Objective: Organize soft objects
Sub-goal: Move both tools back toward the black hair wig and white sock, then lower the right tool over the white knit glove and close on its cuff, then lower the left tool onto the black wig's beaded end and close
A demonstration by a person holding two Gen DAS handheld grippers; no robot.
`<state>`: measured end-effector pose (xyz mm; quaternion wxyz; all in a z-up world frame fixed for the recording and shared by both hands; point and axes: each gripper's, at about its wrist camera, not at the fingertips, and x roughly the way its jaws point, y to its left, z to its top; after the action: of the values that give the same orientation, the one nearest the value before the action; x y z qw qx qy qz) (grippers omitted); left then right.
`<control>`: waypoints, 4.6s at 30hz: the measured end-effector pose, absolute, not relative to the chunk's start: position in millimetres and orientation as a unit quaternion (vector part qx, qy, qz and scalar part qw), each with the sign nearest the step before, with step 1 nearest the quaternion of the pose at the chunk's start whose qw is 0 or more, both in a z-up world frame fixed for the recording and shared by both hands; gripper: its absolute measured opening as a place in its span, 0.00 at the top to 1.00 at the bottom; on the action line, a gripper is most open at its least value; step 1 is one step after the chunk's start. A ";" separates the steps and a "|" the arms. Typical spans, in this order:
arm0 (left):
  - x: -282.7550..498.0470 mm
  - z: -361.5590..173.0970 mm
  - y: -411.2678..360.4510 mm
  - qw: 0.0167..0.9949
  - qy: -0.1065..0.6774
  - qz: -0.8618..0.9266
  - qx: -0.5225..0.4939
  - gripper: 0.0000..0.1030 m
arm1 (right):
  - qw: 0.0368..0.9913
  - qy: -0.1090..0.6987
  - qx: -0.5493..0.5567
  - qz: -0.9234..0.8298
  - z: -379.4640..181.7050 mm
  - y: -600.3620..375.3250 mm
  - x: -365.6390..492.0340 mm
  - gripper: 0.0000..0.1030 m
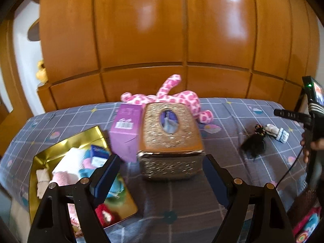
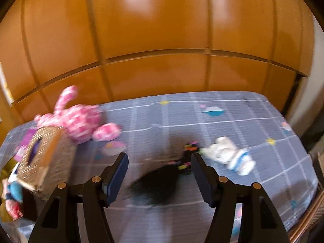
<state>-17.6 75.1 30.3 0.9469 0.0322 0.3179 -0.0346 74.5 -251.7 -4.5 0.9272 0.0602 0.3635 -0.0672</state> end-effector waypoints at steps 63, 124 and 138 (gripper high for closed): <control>90.7 -50.7 -132.6 0.875 0.416 -0.213 0.124 0.19 | 0.818 0.369 0.411 -0.161 -65.4 -408.1 62.8 0.37; 74.4 -71.2 -96.6 0.857 0.462 -0.214 0.074 0.22 | 0.793 0.605 -0.047 -0.048 -97.6 -364.4 181.0 0.37; 59.9 -73.3 -78.6 0.856 0.470 -0.209 0.055 0.22 | 0.785 0.611 0.050 -0.090 -113.2 -374.0 164.8 0.59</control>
<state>59.9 -78.6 -73.3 0.8558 0.0555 0.4698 -0.2093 164.8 -374.0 -113.2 0.7847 0.0500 0.6113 -0.0901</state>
